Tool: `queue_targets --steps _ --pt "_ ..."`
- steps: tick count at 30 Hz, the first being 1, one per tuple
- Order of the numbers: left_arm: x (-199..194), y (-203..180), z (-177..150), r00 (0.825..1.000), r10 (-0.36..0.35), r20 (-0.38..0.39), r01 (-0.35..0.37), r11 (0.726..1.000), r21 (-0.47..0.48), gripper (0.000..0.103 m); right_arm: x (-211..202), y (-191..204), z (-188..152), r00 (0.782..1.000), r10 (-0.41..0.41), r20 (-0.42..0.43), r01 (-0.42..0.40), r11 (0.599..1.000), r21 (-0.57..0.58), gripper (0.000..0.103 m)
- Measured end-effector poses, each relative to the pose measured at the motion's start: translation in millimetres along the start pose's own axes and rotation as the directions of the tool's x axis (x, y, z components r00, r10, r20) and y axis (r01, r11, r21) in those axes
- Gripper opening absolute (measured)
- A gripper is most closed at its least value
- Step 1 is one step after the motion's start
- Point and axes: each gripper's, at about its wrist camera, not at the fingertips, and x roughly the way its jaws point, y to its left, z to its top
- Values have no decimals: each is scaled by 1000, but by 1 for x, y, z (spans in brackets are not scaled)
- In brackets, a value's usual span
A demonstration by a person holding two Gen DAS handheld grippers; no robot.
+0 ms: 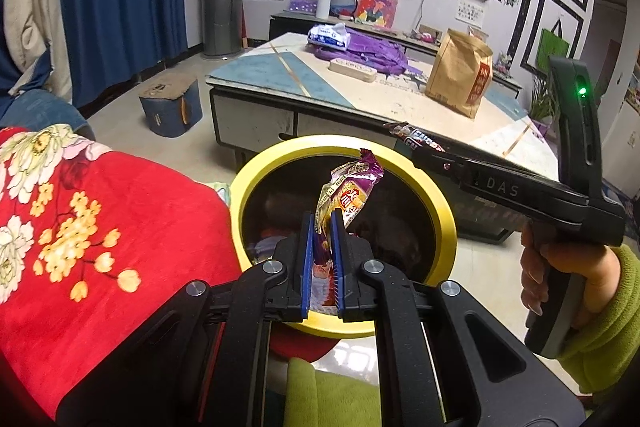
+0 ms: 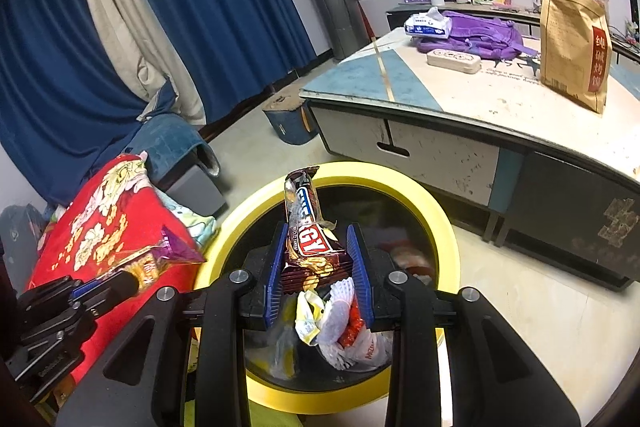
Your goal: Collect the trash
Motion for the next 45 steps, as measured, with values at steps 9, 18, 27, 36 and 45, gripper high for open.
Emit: queue_targets --steps 9,18,27,36,45 --pt "23 -2 3 999 9 -35 -8 1000 24 5 7 -8 -1 1000 5 -13 -5 1000 26 29" --pt "37 4 14 999 20 -41 -20 1000 14 5 8 -12 1 1000 2 -6 -2 999 50 30" --pt "37 15 22 999 46 -27 -46 999 -15 50 5 -20 0 1000 -17 4 16 997 72 47" --pt "15 24 25 998 67 18 -66 997 -51 88 -10 -14 -6 998 -62 31 61 998 27 77" --pt "-18 33 16 992 109 62 -104 991 -81 92 -33 15 -11 995 -45 88 52 996 -70 92"
